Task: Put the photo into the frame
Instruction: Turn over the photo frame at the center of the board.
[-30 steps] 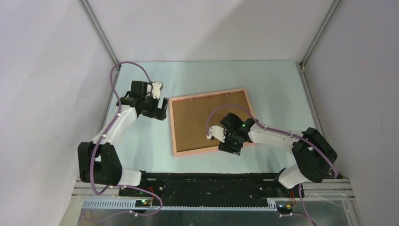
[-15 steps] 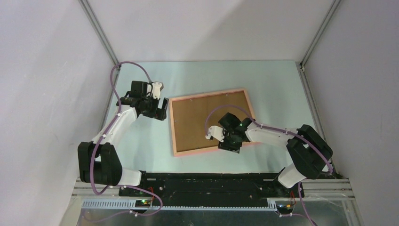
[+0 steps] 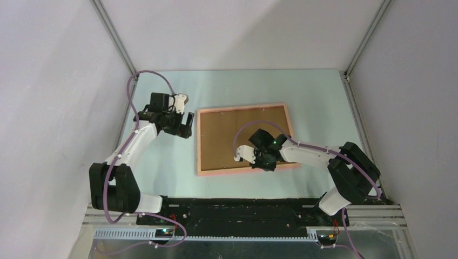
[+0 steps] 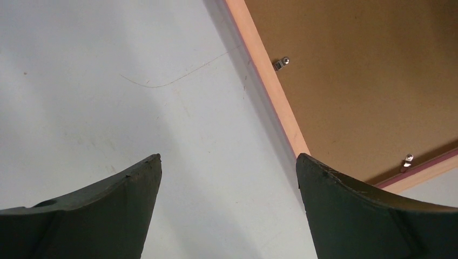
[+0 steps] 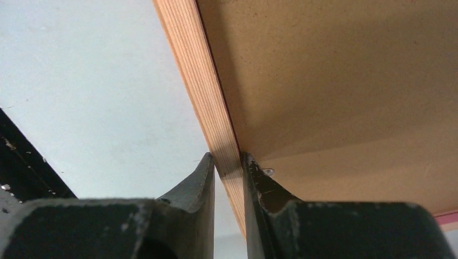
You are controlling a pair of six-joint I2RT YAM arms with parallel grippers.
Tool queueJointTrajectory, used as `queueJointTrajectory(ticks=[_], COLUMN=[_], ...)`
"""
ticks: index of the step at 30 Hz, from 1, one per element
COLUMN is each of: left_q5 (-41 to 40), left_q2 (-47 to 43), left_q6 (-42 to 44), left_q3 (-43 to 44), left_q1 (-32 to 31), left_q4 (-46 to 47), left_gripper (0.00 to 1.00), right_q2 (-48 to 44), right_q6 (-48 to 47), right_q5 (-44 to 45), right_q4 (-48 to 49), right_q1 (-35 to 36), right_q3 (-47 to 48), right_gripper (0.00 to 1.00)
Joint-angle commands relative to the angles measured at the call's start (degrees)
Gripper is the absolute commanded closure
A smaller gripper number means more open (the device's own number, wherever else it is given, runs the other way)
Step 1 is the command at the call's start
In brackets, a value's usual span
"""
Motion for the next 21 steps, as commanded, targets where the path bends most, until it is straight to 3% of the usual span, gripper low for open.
queueJointTrajectory(ticks=[1,11,21], left_q5=[4.04,7.79,-10.33], left_q2=[-4.09,-19.98,-26.17], left_q6=[3.13,13.1,20.14], left_q3=[-0.75,-6.73,-8.8], left_q1=[0.32,-3.35,-29.66], left_q4=[1.1,4.09,4.07], left_gripper=[0.02,0.02,0.02], right_q2=[-0.66,-1.86,0.26], right_q6=[2.71,4.76,7.69], right_q5=[-1.65,-7.73,-15.91], right_q4=[-3.03,-7.63,-16.05], right_q1=[-0.17,-2.64,-7.21], right_q3=[2.9,9.45,21.79], right_gripper=[0.99,1.0,1.0])
